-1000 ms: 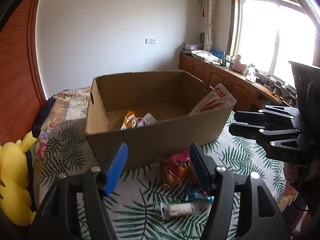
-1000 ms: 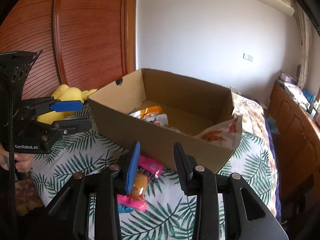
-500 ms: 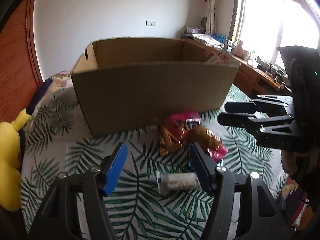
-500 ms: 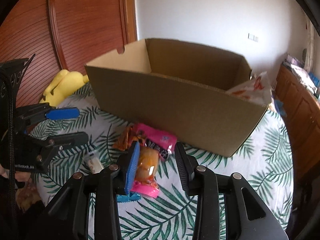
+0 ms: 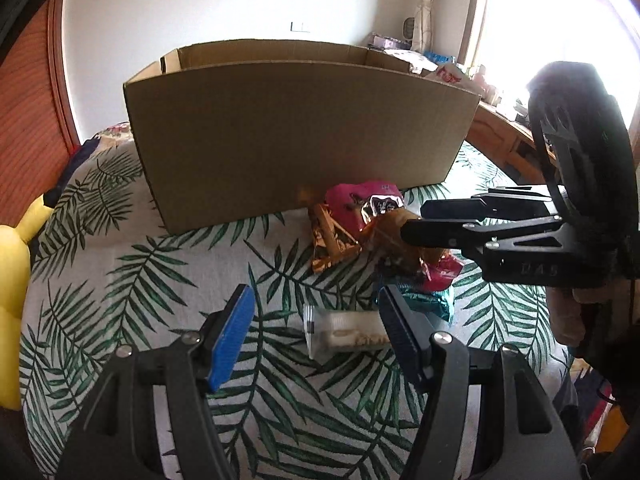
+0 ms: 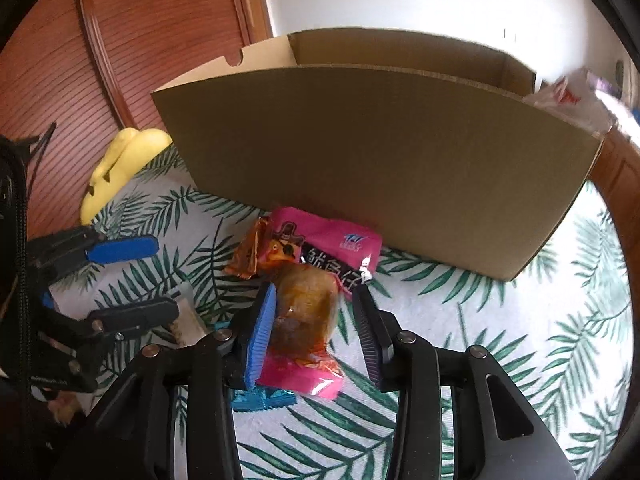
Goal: Organize snacks
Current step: 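Grasp the pink sausage bag with the right gripper while the left gripper lowers to the white-wrapped bar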
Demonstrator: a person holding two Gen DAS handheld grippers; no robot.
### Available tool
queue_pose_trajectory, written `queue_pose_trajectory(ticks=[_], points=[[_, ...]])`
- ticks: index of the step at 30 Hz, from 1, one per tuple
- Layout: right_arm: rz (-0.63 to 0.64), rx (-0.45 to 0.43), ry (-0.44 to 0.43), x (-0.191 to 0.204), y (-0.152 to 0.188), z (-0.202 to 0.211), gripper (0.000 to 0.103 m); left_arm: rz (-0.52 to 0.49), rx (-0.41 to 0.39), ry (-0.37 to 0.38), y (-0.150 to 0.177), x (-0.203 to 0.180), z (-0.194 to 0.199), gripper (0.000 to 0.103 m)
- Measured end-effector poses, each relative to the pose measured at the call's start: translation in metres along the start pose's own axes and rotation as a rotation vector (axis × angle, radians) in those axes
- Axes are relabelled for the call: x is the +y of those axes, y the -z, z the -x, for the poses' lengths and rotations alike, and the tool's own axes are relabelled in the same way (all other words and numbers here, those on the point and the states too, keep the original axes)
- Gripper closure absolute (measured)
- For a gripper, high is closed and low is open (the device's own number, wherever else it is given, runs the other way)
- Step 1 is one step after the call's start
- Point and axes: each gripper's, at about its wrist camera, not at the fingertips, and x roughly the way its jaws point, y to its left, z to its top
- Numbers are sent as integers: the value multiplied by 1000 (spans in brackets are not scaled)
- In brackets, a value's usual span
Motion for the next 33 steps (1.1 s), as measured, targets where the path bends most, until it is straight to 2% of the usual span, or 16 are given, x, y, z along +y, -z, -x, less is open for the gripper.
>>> queue_pose_trajectory(ticks=[14,19,20,23,33], points=[[-40,43,-31,-1,2,-18,53,4,23,1,7,-2,-6,38],[-27,34,-22,0,2,-16,53,4,29,7,7,-5,-8,38],[-28,30,-27,-1,2,-16,58,3,31,7,8,-6,-9,38],[-25,27,-30,0,3,-16,62,0,33,10,7,-9,-10,38],[-39,-9,-6,-4,10,-5,65,-21,41,20,6,-22,-14,38]])
